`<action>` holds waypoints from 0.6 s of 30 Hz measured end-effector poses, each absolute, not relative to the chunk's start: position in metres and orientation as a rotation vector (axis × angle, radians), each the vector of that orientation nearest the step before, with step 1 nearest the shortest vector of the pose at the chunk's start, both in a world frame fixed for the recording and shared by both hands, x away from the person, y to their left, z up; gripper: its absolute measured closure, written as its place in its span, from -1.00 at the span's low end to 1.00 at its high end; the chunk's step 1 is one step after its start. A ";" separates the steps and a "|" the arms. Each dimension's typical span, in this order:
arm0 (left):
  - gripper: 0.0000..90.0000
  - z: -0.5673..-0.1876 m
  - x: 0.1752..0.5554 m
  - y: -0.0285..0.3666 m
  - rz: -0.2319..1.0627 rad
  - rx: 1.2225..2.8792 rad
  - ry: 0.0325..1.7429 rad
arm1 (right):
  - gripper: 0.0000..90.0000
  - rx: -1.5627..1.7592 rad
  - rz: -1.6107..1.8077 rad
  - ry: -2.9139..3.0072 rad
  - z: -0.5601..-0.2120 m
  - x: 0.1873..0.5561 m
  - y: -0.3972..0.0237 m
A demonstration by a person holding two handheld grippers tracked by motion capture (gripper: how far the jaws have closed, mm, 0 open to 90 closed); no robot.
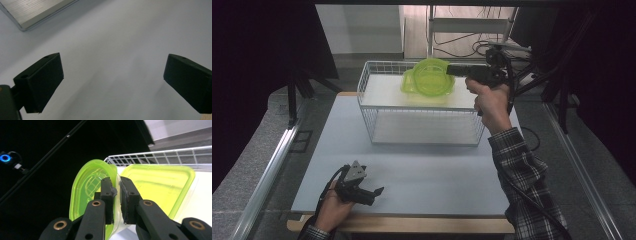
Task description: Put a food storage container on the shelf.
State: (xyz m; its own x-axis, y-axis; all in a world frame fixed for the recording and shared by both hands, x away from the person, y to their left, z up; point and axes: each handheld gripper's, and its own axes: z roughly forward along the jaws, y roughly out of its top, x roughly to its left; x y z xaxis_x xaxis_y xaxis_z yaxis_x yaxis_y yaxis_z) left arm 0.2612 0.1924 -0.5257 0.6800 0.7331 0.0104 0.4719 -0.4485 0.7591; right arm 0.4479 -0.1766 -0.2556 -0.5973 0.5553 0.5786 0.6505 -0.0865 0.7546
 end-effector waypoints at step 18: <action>-0.94 -0.526 0.261 0.193 0.438 2.132 0.919 | 0.80 -1.514 -1.750 -2.101 -0.258 0.488 -0.155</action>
State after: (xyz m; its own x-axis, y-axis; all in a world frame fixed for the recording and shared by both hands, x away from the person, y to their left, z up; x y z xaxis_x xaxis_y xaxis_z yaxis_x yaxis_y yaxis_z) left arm 0.2614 0.1928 -0.5260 0.6821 0.7311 0.0133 0.4703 -0.4526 0.7576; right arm 0.4879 -0.1548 -0.2579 -0.5308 0.6419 0.5534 0.6601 -0.0964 0.7450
